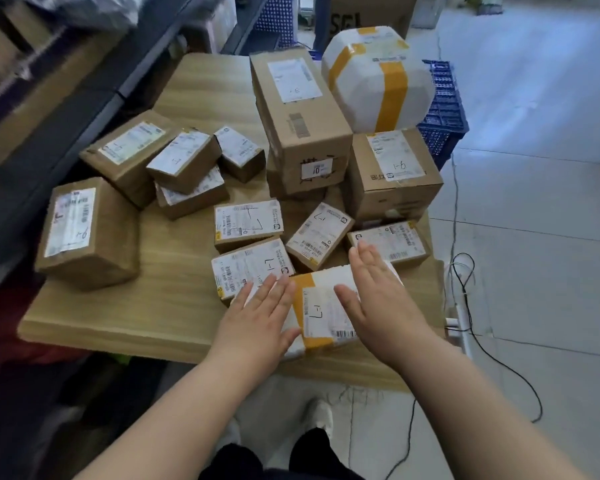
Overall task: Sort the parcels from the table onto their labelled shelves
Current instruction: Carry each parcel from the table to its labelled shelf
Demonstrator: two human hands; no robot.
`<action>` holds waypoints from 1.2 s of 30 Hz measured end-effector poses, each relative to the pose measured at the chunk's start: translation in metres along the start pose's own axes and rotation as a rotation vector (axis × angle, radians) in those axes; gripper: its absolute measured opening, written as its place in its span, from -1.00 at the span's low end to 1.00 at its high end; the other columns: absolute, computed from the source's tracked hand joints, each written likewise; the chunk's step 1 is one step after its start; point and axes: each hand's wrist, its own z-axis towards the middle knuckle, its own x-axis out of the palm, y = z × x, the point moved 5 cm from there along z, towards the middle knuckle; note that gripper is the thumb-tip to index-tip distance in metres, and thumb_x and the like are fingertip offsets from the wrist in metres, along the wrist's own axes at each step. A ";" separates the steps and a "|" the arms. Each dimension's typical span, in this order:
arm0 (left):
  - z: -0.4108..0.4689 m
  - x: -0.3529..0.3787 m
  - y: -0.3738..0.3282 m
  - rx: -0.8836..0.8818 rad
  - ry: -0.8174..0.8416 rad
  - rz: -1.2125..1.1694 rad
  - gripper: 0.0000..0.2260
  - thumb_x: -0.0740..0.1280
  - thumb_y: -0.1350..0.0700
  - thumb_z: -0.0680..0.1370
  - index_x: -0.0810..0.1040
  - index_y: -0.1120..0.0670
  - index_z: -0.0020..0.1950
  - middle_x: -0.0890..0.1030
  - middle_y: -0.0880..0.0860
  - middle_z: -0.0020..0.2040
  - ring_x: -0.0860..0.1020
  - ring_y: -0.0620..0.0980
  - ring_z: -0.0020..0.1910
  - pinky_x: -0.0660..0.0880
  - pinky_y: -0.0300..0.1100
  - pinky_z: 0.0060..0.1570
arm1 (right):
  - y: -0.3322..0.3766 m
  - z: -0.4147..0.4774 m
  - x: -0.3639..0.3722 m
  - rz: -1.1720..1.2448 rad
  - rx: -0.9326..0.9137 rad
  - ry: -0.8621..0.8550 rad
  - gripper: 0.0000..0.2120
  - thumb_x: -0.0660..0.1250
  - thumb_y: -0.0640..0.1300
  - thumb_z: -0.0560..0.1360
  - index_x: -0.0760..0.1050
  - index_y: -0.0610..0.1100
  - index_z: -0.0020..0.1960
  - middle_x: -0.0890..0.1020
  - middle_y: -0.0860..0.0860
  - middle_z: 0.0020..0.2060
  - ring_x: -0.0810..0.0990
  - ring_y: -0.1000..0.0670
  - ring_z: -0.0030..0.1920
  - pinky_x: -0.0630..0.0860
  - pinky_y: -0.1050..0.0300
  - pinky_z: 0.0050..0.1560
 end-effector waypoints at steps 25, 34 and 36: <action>-0.038 0.000 0.183 -0.414 -0.186 -0.227 -0.50 -0.28 -0.20 0.60 -0.43 -0.01 0.39 -0.37 -0.09 0.46 -0.39 -0.19 0.39 -0.33 -0.10 0.44 | 0.167 0.104 0.028 -0.091 -0.380 0.137 -0.39 -0.07 0.16 0.62 -0.23 -0.05 0.54 -0.24 0.06 0.52 -0.36 0.23 0.36 -0.32 0.28 0.35; -0.027 -0.003 0.324 -0.474 -0.211 -0.242 -0.44 -0.11 -0.15 0.64 -0.36 0.02 0.48 -0.35 -0.08 0.47 -0.28 -0.10 0.51 -0.26 -0.07 0.49 | 0.283 0.170 0.069 -0.095 -0.431 0.167 -0.39 -0.06 0.14 0.63 -0.19 -0.11 0.55 -0.21 0.01 0.53 -0.35 0.19 0.41 -0.36 0.31 0.33; -0.027 0.000 0.352 -0.495 -0.214 -0.263 -0.45 -0.10 -0.13 0.65 -0.37 0.01 0.46 -0.29 -0.06 0.53 -0.28 -0.09 0.52 -0.26 -0.06 0.49 | 0.304 0.180 0.081 -0.082 -0.427 0.200 -0.39 -0.06 0.13 0.64 -0.19 -0.11 0.55 -0.21 0.00 0.53 -0.30 0.13 0.48 -0.35 0.31 0.33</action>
